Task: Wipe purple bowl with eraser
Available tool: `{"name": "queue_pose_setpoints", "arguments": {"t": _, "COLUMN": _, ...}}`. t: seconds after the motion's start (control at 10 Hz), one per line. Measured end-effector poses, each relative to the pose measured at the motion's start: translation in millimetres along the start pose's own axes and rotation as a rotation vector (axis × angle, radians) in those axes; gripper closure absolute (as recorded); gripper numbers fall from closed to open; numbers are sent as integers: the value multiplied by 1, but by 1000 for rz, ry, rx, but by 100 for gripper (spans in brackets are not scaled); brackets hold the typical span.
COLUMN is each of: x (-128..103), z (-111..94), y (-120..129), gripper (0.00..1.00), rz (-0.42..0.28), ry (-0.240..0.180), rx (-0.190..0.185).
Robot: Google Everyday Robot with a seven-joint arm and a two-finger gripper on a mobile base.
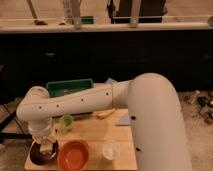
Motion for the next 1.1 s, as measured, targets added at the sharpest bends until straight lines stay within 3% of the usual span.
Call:
{"name": "queue_pose_setpoints", "arguments": {"t": 0.2, "x": -1, "z": 4, "y": -4, "gripper": 100, "rz": 0, "ry": -1, "rx": 5}}
{"name": "queue_pose_setpoints", "arguments": {"t": 0.6, "x": -7, "z": 11, "y": -2, "gripper": 100, "rz": 29, "ry": 36, "rx": 12}}
{"name": "queue_pose_setpoints", "arguments": {"t": 1.1, "x": -21, "z": 2, "y": -2, "gripper": 100, "rz": 45, "ry": 92, "rx": 7}}
